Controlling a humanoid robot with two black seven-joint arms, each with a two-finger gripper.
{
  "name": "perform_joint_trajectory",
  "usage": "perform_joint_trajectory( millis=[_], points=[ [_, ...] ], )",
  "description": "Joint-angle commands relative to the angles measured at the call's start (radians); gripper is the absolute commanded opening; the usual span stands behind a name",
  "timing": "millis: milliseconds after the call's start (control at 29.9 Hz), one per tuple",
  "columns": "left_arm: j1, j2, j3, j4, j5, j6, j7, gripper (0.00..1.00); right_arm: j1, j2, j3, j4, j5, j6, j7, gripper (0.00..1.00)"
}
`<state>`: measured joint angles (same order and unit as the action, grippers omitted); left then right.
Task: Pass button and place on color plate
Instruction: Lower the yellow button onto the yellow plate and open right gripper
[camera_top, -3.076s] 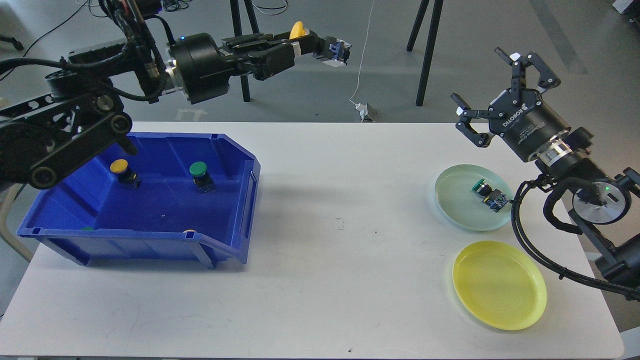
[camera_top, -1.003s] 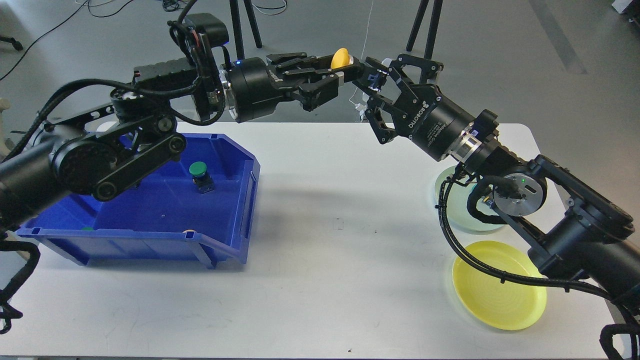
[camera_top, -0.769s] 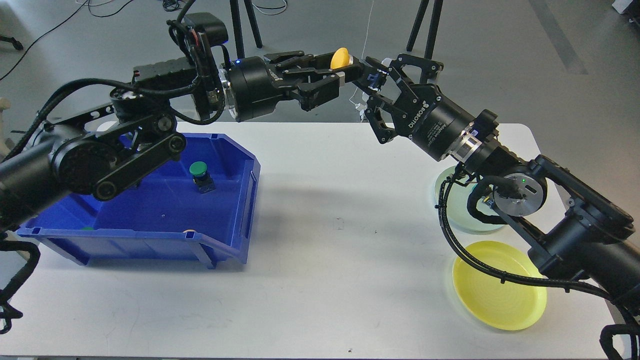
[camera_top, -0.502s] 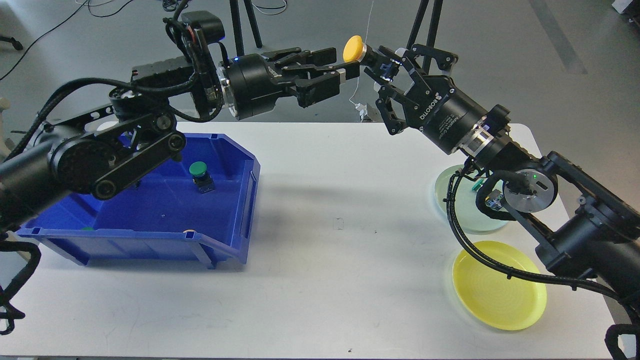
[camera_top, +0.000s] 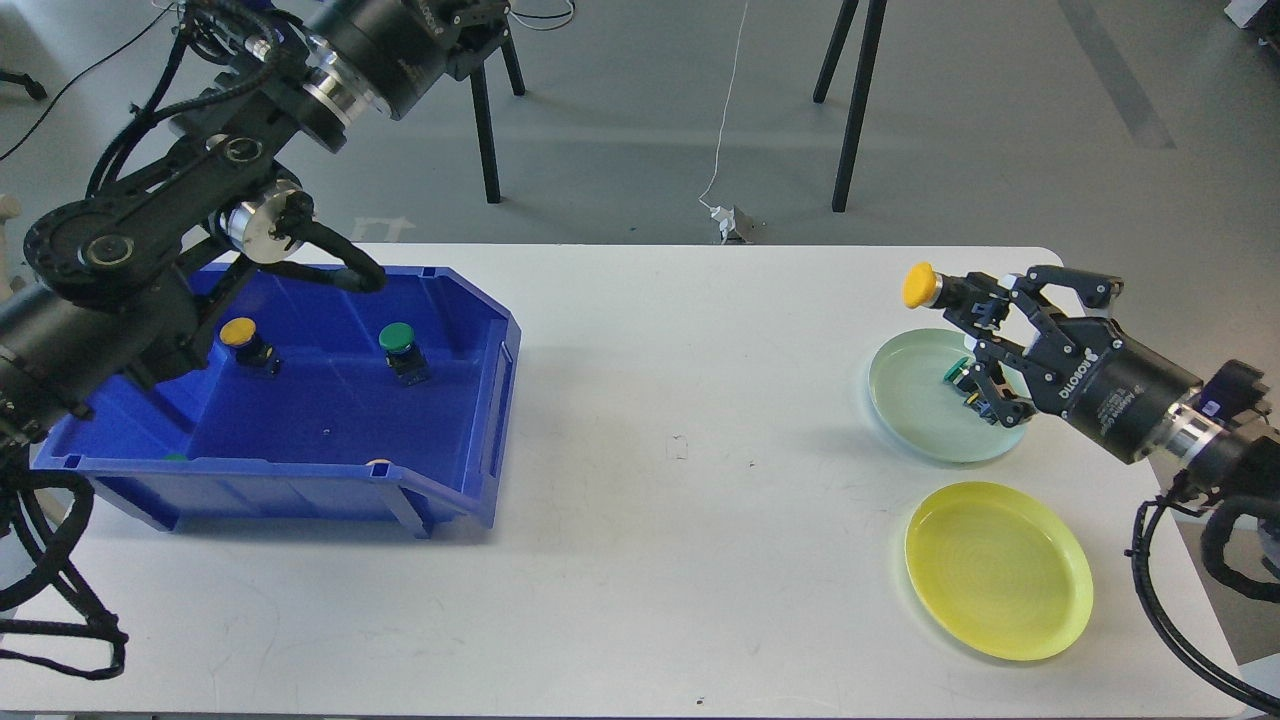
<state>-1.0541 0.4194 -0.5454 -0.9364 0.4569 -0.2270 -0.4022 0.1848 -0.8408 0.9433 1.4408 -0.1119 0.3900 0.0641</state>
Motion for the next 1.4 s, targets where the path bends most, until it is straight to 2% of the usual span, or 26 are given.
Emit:
perform_joint_trajectory(
  millis=[0, 100, 167, 368, 502, 803, 1003, 1104, 1371],
  points=[
    [-0.001, -0.007, -0.001, 0.071, -0.179, -0.055, 0.043, 1.0, -0.112, -0.084, -0.005, 0.018, -0.012, 0.003, 0.0, 0.24],
    [0.0, -0.002, -0.002, 0.079, -0.282, -0.066, 0.088, 1.0, -0.186, -0.092, -0.011, 0.016, -0.061, 0.001, 0.002, 0.23],
    [0.002, -0.002, -0.011, 0.083, -0.351, -0.066, 0.097, 1.0, -0.234, -0.084, -0.02, 0.015, -0.087, -0.003, 0.002, 0.23],
    [0.034, -0.001, -0.083, 0.116, -0.549, -0.068, 0.101, 1.0, -0.31, -0.061, -0.028, -0.011, -0.101, -0.011, 0.006, 0.24],
    [0.072, -0.001, -0.106, 0.116, -0.561, -0.068, 0.118, 1.0, -0.337, -0.001, -0.024, -0.082, -0.101, -0.011, 0.006, 0.24],
    [0.071, 0.002, -0.14, 0.116, -0.564, -0.063, 0.117, 1.0, -0.328, 0.066, -0.031, -0.217, -0.103, -0.011, -0.004, 0.27],
    [0.069, 0.004, -0.143, 0.117, -0.563, -0.06, 0.117, 1.0, -0.327, 0.083, -0.029, -0.224, -0.101, -0.01, -0.007, 0.39],
    [0.066, 0.004, -0.14, 0.117, -0.563, -0.055, 0.117, 1.0, -0.334, 0.083, -0.029, -0.224, -0.098, -0.008, -0.006, 0.58],
    [0.06, 0.006, -0.14, 0.137, -0.561, -0.058, 0.118, 1.0, -0.343, 0.069, -0.009, -0.211, -0.089, 0.023, 0.002, 0.75]
  ],
)
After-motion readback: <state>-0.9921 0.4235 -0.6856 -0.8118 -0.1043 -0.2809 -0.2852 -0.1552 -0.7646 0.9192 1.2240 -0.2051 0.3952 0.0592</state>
